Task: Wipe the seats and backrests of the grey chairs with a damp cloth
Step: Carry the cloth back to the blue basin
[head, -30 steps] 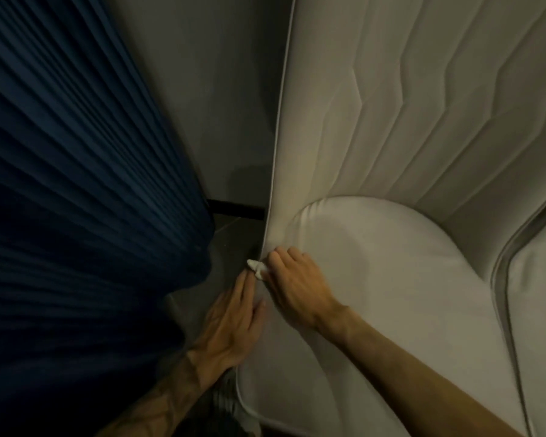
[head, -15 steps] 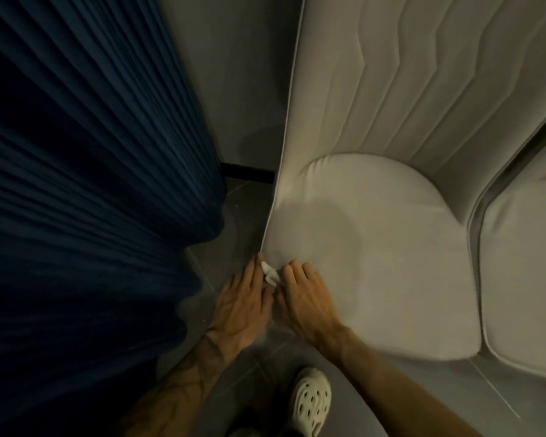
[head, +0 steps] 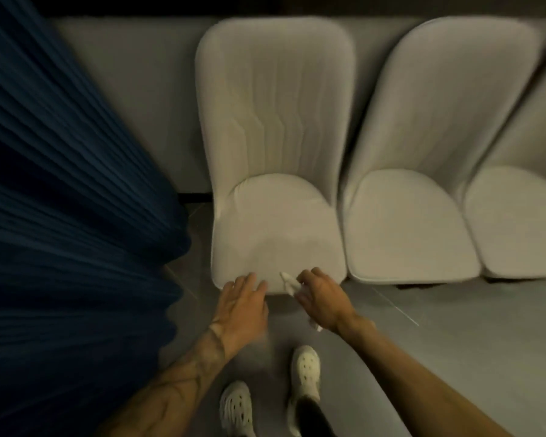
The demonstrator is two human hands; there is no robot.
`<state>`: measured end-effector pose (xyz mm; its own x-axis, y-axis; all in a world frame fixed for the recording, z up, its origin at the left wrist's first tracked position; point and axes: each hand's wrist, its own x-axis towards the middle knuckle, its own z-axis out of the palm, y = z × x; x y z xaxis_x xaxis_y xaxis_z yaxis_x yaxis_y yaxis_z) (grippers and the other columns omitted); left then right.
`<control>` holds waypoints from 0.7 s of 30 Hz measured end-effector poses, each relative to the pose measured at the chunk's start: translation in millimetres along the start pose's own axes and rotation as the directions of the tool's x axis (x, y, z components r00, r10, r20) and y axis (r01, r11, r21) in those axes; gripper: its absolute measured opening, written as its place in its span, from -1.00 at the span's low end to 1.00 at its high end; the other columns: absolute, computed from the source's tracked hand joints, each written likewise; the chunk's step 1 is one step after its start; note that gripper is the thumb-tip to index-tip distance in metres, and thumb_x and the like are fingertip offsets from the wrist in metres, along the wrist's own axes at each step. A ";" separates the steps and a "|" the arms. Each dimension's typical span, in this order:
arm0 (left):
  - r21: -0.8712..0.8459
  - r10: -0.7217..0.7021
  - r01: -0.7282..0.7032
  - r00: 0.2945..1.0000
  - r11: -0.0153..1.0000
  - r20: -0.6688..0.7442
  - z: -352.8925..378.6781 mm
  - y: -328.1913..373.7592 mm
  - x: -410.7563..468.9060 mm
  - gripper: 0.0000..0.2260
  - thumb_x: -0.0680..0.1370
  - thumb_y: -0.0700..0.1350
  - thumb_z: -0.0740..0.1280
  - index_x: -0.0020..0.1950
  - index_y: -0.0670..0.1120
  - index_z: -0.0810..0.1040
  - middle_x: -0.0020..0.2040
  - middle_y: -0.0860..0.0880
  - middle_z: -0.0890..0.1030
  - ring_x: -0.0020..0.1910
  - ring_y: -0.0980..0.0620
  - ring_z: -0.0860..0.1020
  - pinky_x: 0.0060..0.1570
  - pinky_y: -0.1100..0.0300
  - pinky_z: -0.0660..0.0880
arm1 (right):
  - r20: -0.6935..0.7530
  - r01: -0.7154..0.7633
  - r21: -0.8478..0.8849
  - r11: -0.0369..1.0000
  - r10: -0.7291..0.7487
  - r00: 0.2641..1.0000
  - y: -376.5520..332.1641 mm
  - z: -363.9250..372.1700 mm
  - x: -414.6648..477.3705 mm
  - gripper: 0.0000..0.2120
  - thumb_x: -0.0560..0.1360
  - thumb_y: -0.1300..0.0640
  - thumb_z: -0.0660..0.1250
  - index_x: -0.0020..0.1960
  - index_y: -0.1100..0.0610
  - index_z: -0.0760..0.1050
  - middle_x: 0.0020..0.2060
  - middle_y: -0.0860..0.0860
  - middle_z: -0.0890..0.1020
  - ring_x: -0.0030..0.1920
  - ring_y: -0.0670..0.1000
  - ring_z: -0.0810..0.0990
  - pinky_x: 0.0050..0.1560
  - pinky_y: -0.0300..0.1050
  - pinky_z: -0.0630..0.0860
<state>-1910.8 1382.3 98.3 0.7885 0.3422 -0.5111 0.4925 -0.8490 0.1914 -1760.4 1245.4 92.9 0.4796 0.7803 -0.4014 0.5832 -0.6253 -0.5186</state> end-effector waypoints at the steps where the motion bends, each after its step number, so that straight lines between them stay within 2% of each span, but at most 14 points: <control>1: 0.008 0.021 -0.021 1.000 1.000 -0.015 -19.7 20.7 -5.7 -0.51 0.73 0.01 0.09 0.67 -0.03 0.20 0.66 -0.08 0.18 0.59 -0.09 0.22 0.57 0.02 0.14 | -0.027 -0.021 0.014 1.000 0.021 0.999 4.4 -24.4 -16.7 -0.75 0.57 0.03 0.32 0.18 0.13 0.47 0.08 0.10 0.50 0.07 0.17 0.52 0.03 -0.01 0.44; 7: 0.078 0.115 -0.108 0.990 0.991 -0.085 -114.0 160.3 -16.2 -0.51 0.71 0.02 0.12 0.65 -0.02 0.23 0.64 -0.10 0.21 0.57 -0.12 0.25 0.52 0.00 0.17 | -0.157 -0.113 0.092 0.989 0.126 0.979 65.2 -158.0 -105.1 -0.76 0.52 0.01 0.38 0.12 0.10 0.52 -0.01 0.08 0.52 0.02 0.18 0.55 -0.04 -0.07 0.40; 12: 0.097 0.152 -0.142 0.983 0.985 -0.104 -163.8 290.9 -4.0 -0.50 0.72 0.04 0.11 0.66 -0.02 0.22 0.62 -0.11 0.26 0.54 -0.15 0.29 0.49 0.00 0.22 | -0.251 -0.156 0.112 0.981 0.179 0.951 145.1 -254.0 -158.9 -0.72 0.52 0.00 0.36 0.18 0.08 0.51 0.06 0.08 0.53 0.06 0.15 0.54 0.02 -0.09 0.42; 21: 0.075 0.194 -0.184 0.970 0.980 -0.144 -226.3 490.9 36.3 -0.48 0.74 0.14 0.06 0.69 0.04 0.16 0.67 -0.07 0.20 0.59 -0.13 0.23 0.57 -0.03 0.15 | -0.394 -0.172 0.098 0.980 0.197 0.898 266.4 -419.0 -228.6 -0.69 0.54 0.01 0.34 0.24 0.10 0.51 0.11 0.10 0.54 0.08 0.14 0.55 0.03 -0.07 0.45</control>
<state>-1557.0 1069.1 363.3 0.9135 0.2256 -0.3385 0.3096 -0.9254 0.2187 -1440.0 894.4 362.9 0.8035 0.5718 -0.1655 0.4248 -0.7456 -0.5135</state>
